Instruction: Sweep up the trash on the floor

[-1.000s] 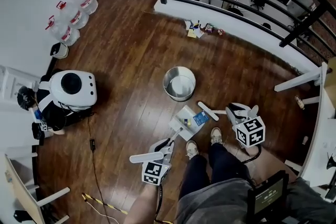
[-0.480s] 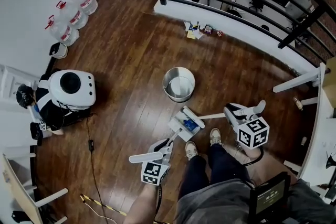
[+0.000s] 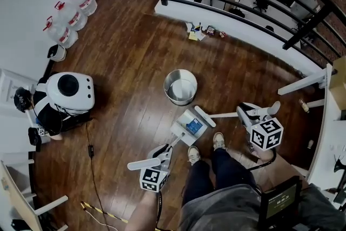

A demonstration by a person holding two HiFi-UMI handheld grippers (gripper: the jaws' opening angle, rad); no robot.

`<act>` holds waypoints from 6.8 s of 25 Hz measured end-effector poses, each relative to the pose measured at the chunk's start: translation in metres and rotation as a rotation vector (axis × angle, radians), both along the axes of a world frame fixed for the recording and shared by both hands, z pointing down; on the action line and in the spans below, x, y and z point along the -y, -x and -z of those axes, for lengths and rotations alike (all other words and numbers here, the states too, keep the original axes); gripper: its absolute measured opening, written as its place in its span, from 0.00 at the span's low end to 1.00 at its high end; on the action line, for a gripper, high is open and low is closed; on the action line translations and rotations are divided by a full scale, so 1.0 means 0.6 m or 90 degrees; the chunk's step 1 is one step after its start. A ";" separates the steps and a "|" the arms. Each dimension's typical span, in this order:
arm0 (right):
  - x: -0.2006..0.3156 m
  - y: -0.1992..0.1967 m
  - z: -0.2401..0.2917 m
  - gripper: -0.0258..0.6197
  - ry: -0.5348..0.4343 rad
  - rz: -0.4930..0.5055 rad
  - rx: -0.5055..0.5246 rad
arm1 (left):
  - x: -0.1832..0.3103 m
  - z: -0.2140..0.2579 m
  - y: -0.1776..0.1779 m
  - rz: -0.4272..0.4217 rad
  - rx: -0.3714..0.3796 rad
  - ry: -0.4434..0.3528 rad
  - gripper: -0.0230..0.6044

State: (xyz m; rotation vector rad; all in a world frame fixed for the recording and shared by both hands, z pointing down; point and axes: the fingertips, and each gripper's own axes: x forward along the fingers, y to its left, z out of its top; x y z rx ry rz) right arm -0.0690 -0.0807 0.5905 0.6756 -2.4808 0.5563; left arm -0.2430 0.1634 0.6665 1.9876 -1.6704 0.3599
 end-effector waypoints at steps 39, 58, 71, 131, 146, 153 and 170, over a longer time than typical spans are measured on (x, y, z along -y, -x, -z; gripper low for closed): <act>0.108 -0.239 0.102 0.12 0.032 -0.160 0.007 | 0.012 0.476 0.058 0.065 -0.005 -0.198 0.10; 0.155 -0.332 0.123 0.12 0.053 -0.194 0.021 | 0.110 0.699 0.133 0.094 -0.003 -0.245 0.10; 0.171 -0.266 0.145 0.12 0.032 -0.143 0.028 | 0.245 0.716 0.188 0.032 0.075 -0.222 0.10; -0.028 -0.151 0.228 0.12 -0.059 -0.249 0.014 | 0.226 0.469 -0.038 -0.727 0.517 -0.308 0.10; -0.191 -0.259 0.205 0.12 -0.061 -0.216 0.026 | 0.039 0.330 -0.183 -0.827 0.698 -0.275 0.09; -0.260 -0.296 0.196 0.12 -0.062 -0.213 0.018 | -0.041 0.263 -0.226 -0.874 0.747 -0.268 0.09; -0.245 -0.322 0.202 0.12 -0.058 -0.234 0.012 | 0.027 0.329 -0.167 -0.785 0.696 -0.253 0.09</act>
